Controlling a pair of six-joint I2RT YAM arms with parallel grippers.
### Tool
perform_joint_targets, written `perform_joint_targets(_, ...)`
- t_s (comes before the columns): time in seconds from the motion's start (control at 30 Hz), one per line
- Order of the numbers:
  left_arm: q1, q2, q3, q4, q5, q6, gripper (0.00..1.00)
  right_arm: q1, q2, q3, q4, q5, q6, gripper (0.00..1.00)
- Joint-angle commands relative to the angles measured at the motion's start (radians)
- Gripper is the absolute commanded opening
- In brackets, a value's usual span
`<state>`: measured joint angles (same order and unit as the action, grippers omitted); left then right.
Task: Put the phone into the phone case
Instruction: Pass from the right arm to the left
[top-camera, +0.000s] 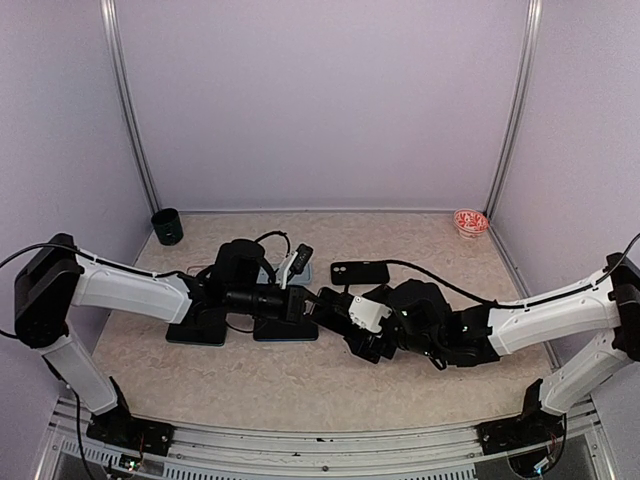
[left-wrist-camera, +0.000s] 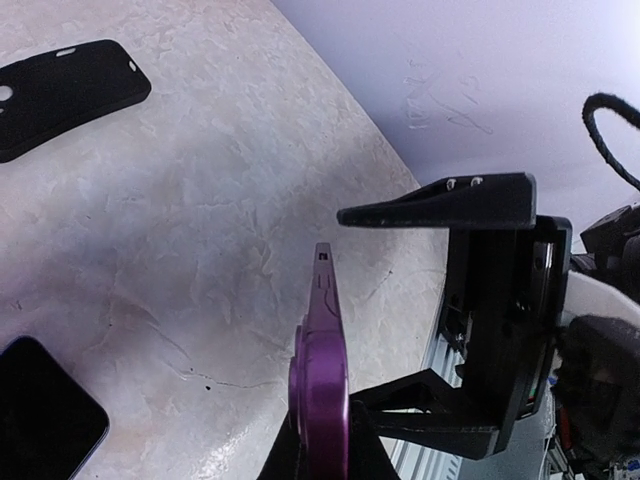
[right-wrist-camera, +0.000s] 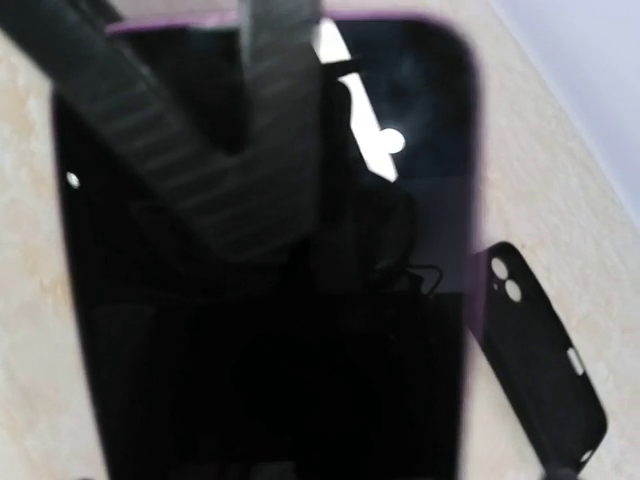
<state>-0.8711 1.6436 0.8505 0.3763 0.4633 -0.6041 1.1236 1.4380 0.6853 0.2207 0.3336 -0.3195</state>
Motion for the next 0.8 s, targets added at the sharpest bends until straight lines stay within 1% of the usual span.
perform_joint_targets(0.0, -0.003, -0.030, -0.032, 0.098, -0.003, -0.005, 0.00, 0.012, -0.070, -0.009, 0.041, 0.014, 0.034, 1.00)
perform_joint_targets(0.2, -0.003, -0.125, -0.098, 0.192, -0.023, 0.024, 0.00, 0.012, -0.142, -0.003, 0.027, 0.018, 0.101, 1.00)
perform_joint_targets(0.43, -0.003, -0.241, -0.183, 0.303, -0.060, 0.047, 0.00, 0.012, -0.241, -0.004, 0.029, -0.094, 0.203, 1.00)
perform_joint_targets(0.63, -0.005, -0.312, -0.242, 0.398, -0.072, 0.052, 0.00, 0.012, -0.354, -0.027, 0.115, -0.196, 0.314, 1.00)
perform_joint_targets(0.77, -0.006, -0.326, -0.254, 0.447, -0.038, 0.054, 0.00, 0.003, -0.402, -0.043, 0.174, -0.225, 0.415, 1.00)
